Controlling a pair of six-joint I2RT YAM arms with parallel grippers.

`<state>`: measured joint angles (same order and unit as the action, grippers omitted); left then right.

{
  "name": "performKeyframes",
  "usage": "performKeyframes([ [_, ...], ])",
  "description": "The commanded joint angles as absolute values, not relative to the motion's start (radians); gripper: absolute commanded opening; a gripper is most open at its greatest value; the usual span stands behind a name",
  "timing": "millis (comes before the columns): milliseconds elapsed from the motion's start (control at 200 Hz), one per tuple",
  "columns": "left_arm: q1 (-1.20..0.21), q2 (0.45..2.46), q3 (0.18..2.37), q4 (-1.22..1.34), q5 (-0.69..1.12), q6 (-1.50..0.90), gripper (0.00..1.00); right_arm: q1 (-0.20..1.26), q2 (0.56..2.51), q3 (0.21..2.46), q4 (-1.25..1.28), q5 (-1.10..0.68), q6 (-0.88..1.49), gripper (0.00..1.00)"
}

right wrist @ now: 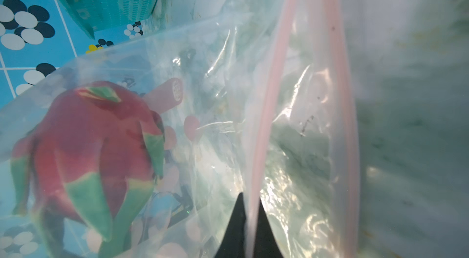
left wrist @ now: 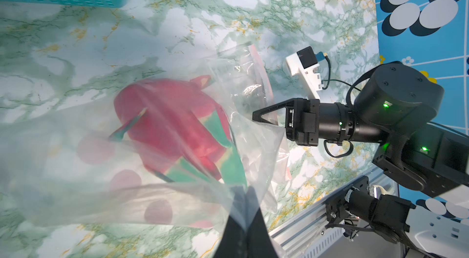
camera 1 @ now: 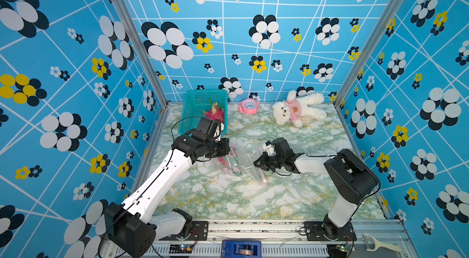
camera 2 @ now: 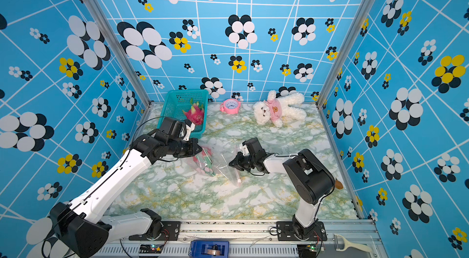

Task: Open the zip-top bag and take out the dragon fruit
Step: Adjust the zipper food storage bag at the center of the board.

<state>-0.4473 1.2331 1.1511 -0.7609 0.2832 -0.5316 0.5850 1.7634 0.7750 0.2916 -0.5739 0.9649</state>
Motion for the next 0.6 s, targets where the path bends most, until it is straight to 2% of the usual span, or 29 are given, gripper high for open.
performKeyframes([
  [0,-0.383,1.195,1.008,-0.686,0.341,-0.544,0.00,0.573,1.741,0.778,0.258,-0.558,0.954,0.09],
  [125,-0.281,1.129,0.877,-0.612,0.406,-0.600,0.01,0.575,1.759,0.788,0.249,-0.569,0.954,0.09],
  [170,-0.257,1.117,0.869,-0.615,0.418,-0.602,0.04,0.575,1.761,0.789,0.243,-0.569,0.953,0.09],
  [265,-0.210,1.091,0.870,-0.647,0.419,-0.595,0.47,0.574,1.768,0.806,0.212,-0.581,0.936,0.10],
  [320,-0.180,1.071,0.868,-0.668,0.397,-0.590,0.60,0.573,1.776,0.821,0.188,-0.589,0.922,0.10],
  [465,-0.098,1.048,0.833,-0.655,0.363,-0.618,0.72,0.572,1.786,0.843,0.159,-0.604,0.908,0.10],
  [595,-0.029,1.069,0.785,-0.577,0.352,-0.650,0.77,0.572,1.790,0.855,0.135,-0.618,0.898,0.10],
])
